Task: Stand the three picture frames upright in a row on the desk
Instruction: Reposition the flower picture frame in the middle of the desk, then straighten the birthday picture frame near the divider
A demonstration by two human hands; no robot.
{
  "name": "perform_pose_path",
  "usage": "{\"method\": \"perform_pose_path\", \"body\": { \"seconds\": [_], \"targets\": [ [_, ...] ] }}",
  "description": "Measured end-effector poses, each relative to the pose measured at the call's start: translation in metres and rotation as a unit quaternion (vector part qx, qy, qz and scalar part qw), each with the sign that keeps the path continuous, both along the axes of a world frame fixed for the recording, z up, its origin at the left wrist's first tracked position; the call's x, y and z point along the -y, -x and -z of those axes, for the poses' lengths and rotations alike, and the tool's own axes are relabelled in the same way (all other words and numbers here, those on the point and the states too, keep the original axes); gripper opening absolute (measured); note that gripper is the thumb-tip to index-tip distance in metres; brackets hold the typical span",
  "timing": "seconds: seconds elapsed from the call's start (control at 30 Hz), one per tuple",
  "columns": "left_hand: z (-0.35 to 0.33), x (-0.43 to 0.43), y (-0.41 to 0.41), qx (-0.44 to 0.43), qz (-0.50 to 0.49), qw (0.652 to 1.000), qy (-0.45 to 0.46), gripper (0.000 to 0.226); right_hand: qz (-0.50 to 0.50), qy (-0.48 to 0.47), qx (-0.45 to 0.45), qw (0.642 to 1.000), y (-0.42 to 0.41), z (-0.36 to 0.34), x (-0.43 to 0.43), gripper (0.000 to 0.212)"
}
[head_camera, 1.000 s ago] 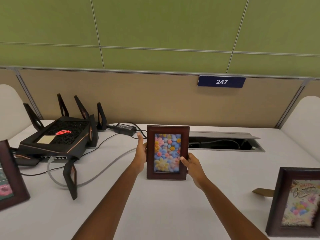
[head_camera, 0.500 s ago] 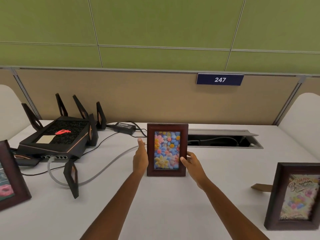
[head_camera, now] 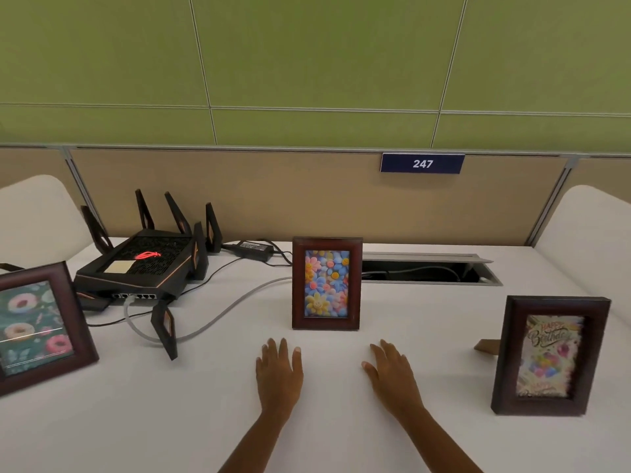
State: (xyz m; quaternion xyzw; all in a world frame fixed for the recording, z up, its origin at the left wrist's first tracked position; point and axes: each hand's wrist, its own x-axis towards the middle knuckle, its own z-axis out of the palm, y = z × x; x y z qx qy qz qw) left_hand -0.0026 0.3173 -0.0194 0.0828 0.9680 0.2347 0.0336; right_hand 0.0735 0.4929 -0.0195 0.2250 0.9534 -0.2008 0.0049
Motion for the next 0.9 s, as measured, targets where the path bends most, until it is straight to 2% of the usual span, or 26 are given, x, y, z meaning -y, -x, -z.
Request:
{"method": "perform_pose_path", "body": {
  "seconds": [0.13, 0.2, 0.23, 0.27, 0.37, 0.5, 0.57, 0.63, 0.67, 0.73, 0.83, 0.9],
  "targets": [
    [-0.002, -0.001, -0.032, 0.000, 0.030, 0.998, 0.053, 0.054, -0.018, -0.030, 0.014, 0.999, -0.023, 0.000, 0.006, 0.052],
    [-0.006, -0.002, -0.045, -0.045, 0.049, 0.996, 0.065, 0.050, -0.022, -0.038, 0.018, 0.999, -0.035, -0.001, 0.007, 0.063],
    [-0.005, -0.003, -0.050, -0.033, 0.077, 0.993, 0.083, 0.048, -0.024, -0.044, 0.017, 0.999, -0.041, -0.001, 0.007, 0.072],
    [0.000, -0.003, -0.054, -0.024, 0.080, 0.992, 0.095, 0.046, -0.025, -0.047, 0.021, 0.998, -0.047, -0.001, 0.007, 0.072],
    [0.018, -0.005, -0.071, -0.013, 0.093, 0.989, 0.117, 0.044, -0.028, -0.050, 0.028, 0.998, -0.064, 0.000, 0.007, 0.052],
    [-0.003, -0.008, -0.102, -0.019, 0.119, 0.985, 0.126, 0.052, -0.029, -0.047, 0.037, 0.998, -0.084, -0.002, 0.006, 0.052],
    [0.001, -0.010, -0.106, -0.046, 0.141, 0.981, 0.127, 0.049, -0.026, -0.048, 0.039, 0.998, -0.092, -0.003, 0.005, 0.051],
    [0.011, -0.014, -0.106, -0.029, 0.151, 0.981, 0.120, 0.050, -0.020, -0.053, 0.038, 0.998, -0.098, -0.004, 0.003, 0.050],
    [0.015, -0.018, -0.103, -0.037, 0.147, 0.983, 0.100, 0.054, -0.017, -0.056, 0.037, 0.998, -0.101, -0.005, 0.001, 0.050],
    [0.000, -0.019, -0.108, -0.019, 0.166, 0.978, 0.125, 0.064, -0.010, -0.058, 0.039, 0.997, -0.106, -0.006, -0.001, 0.049],
    [-0.018, -0.026, -0.113, 0.011, 0.198, 0.974, 0.108, 0.099, 0.005, -0.064, 0.040, 0.997, -0.115, -0.007, -0.006, 0.049],
    [-0.022, -0.031, -0.116, 0.013, 0.199, 0.977, 0.080, 0.111, 0.015, -0.072, 0.033, 0.997, -0.121, -0.010, -0.010, 0.049]
  ]
}}
